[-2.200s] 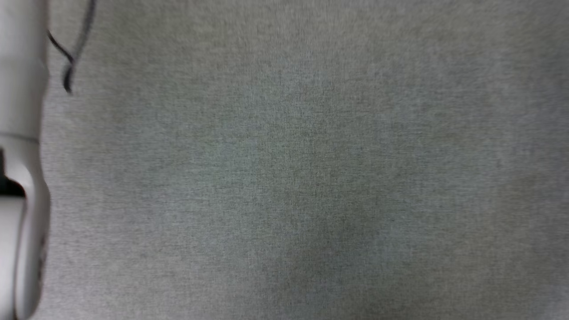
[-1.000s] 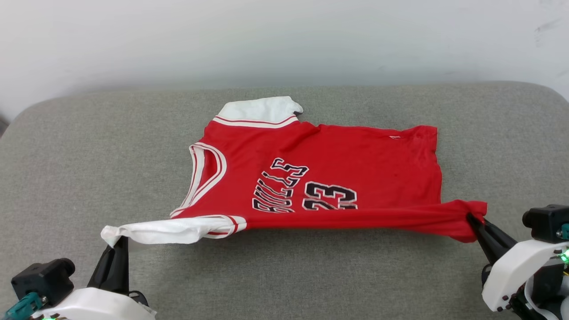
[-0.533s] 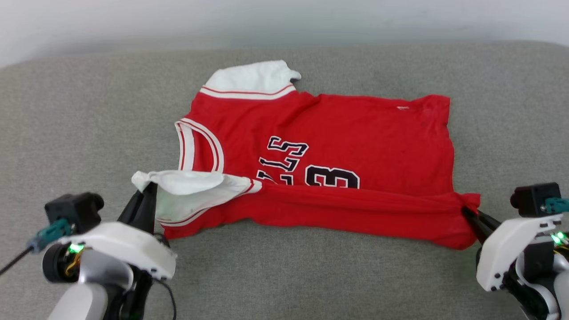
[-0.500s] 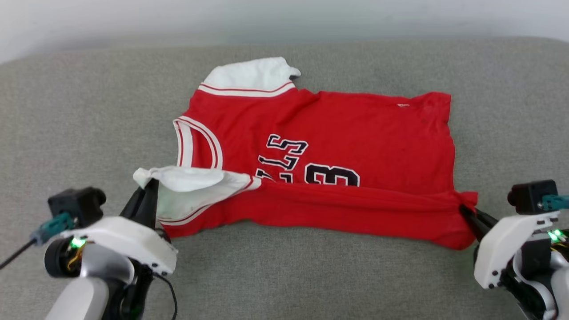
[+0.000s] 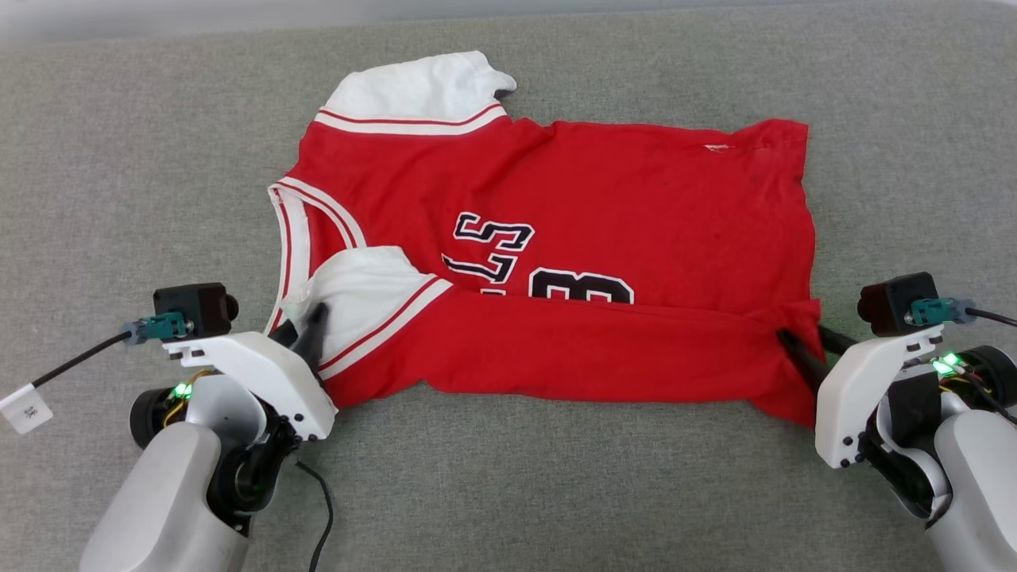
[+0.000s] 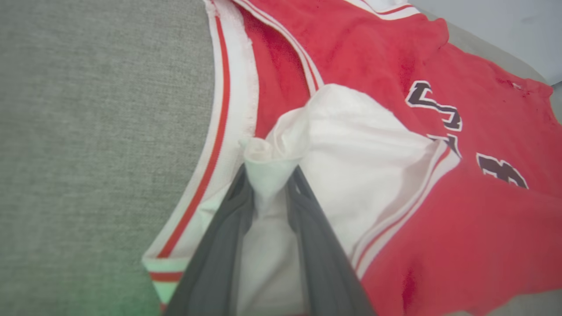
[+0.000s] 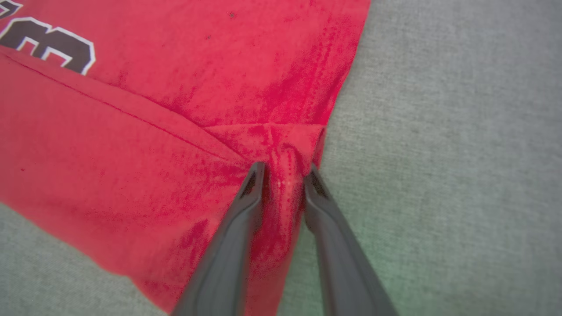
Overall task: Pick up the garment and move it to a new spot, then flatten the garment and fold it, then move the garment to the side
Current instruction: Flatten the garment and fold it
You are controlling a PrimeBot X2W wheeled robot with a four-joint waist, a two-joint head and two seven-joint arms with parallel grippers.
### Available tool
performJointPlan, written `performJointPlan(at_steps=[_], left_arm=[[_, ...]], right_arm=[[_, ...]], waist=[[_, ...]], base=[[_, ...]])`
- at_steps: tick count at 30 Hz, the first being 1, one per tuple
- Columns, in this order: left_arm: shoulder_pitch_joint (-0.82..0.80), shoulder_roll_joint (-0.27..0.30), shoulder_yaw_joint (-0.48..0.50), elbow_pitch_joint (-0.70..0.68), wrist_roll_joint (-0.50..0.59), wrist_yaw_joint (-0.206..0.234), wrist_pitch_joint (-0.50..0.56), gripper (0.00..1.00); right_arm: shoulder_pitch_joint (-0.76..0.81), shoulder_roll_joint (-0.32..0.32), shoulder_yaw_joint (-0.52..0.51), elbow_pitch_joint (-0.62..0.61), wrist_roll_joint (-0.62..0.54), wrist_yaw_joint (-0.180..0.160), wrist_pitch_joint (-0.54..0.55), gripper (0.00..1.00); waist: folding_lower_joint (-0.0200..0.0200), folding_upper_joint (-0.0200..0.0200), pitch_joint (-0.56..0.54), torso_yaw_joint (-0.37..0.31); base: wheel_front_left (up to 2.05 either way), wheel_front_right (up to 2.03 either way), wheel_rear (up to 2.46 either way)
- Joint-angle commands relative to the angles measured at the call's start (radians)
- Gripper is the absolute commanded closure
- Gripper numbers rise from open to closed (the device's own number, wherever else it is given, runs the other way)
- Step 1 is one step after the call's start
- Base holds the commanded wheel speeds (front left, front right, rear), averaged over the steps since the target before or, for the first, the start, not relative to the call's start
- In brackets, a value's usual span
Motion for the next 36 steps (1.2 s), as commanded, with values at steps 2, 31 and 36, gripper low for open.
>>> performJointPlan(at_steps=[2, 31, 36], left_arm=[[-0.025, -0.013, 0.004, 0.044, -0.011, -0.016, -0.018, 0.00], [0.138, 0.259, 0.007, -0.205, -0.128, 0.114, 0.478, 0.00], [0.148, 0.248, 0.004, -0.157, -0.157, 0.125, 0.517, 0.00]], right_arm=[[-0.007, -0.006, 0.021, 0.039, 0.016, -0.001, -0.036, 0.00], [0.232, 0.159, -0.225, -0.344, -0.122, -0.001, -0.398, 0.00], [0.233, 0.180, -0.225, -0.367, -0.123, -0.001, -0.394, 0.00]], waist=[[-0.0001, 0.0000, -0.006, 0.001], [-0.0001, 0.0000, -0.110, -0.085], [-0.0001, 0.0000, -0.072, -0.114]], base=[[0.00, 0.00, 0.00], [0.00, 0.00, 0.00], [0.00, 0.00, 0.00]])
